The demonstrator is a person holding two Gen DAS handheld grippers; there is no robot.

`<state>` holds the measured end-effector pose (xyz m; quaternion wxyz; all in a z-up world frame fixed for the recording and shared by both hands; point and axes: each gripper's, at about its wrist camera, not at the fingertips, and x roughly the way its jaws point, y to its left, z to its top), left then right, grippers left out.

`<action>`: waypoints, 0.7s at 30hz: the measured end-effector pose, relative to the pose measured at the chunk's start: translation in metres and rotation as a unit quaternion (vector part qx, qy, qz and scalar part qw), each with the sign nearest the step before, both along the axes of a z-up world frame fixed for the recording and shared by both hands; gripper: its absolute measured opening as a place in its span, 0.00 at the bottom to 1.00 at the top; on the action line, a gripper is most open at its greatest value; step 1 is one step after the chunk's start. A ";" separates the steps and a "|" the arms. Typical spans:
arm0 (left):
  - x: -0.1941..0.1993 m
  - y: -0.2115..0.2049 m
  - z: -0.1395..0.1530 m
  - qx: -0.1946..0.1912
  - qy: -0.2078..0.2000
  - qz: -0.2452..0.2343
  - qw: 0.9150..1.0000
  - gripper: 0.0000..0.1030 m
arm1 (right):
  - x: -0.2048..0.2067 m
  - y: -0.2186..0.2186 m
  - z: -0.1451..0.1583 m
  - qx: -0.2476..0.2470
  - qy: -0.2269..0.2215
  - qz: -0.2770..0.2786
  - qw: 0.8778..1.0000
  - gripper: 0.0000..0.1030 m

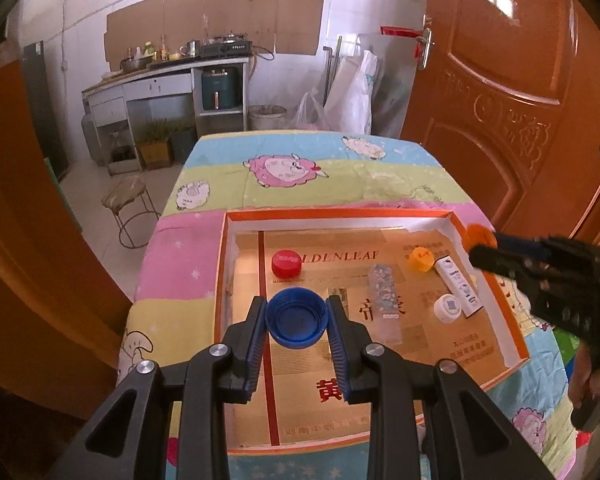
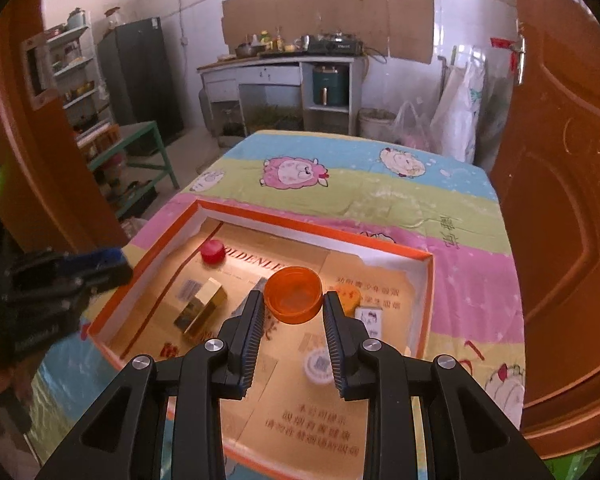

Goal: Organize rigid objects
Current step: 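Carry the blue cap with the left gripper while the right gripper carries the orange cup to the tray, then lower the blue cap into the tray and open the left gripper while the right gripper releases the orange cup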

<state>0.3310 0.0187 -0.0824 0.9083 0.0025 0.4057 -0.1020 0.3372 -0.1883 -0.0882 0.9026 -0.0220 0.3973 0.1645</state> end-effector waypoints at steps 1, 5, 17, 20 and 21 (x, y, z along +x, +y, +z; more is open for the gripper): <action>0.002 0.000 -0.003 0.002 0.003 -0.001 1.000 0.29 | 0.009 0.001 -0.001 -0.001 0.007 -0.002 1.000 0.30; 0.006 0.001 -0.012 0.010 0.013 -0.001 1.000 0.29 | 0.036 0.005 -0.008 0.004 0.036 -0.006 0.999 0.30; 0.021 0.006 -0.033 0.015 0.037 0.000 0.999 0.29 | 0.091 0.031 -0.047 -0.010 0.100 -0.013 0.995 0.30; 0.023 0.007 -0.036 0.016 0.039 0.001 0.999 0.29 | 0.096 0.033 -0.054 -0.011 0.104 -0.016 0.994 0.30; 0.025 0.007 -0.038 0.015 0.040 0.002 0.999 0.29 | 0.097 0.033 -0.056 -0.012 0.106 -0.016 0.994 0.30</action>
